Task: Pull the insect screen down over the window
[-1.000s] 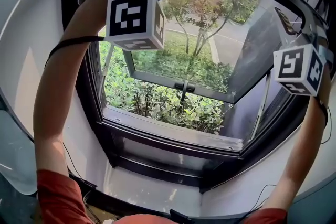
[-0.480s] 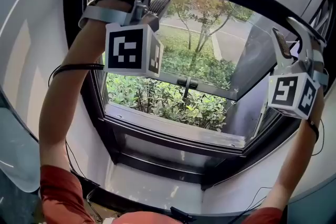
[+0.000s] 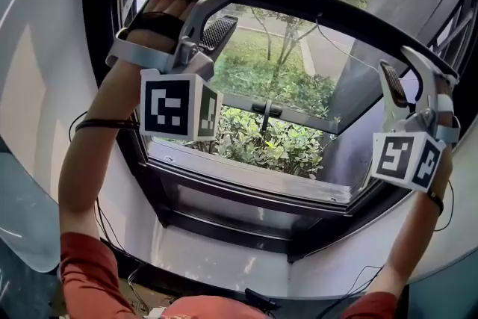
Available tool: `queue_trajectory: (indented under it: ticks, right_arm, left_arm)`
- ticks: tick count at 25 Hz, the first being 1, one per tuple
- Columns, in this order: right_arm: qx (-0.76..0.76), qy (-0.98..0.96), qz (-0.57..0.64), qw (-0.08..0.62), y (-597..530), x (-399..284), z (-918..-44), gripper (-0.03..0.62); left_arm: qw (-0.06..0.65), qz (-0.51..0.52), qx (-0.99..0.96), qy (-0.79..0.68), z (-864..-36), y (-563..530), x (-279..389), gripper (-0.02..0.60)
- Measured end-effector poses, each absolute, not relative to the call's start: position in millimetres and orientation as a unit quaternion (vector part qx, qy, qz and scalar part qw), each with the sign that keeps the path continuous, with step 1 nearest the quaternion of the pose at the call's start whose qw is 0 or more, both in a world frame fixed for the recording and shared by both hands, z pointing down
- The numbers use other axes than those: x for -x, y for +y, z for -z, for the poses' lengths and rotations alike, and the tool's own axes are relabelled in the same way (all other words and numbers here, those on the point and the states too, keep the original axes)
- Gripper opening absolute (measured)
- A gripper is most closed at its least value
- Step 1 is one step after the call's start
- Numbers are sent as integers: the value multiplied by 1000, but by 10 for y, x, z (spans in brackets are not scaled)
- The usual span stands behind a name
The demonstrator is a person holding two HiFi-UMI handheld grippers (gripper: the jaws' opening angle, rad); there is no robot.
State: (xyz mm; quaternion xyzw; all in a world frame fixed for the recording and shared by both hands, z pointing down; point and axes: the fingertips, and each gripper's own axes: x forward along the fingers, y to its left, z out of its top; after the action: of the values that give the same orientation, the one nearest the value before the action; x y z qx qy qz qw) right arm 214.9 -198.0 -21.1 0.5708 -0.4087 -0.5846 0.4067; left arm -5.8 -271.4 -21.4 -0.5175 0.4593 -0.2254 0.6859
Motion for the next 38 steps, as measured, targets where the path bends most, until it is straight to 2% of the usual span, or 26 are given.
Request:
queue_trajectory:
  ticks: [26, 38]
  right_arm:
    - [-549, -483, 538, 420, -1892, -2118, -859, 192]
    - [-526, -518, 494, 460, -1914, -2084, -1615, 222]
  left_arm:
    - [660, 274, 554, 427, -816, -2636, 68, 170]
    - [636, 303, 591, 394, -1529, -2657, 97, 170]
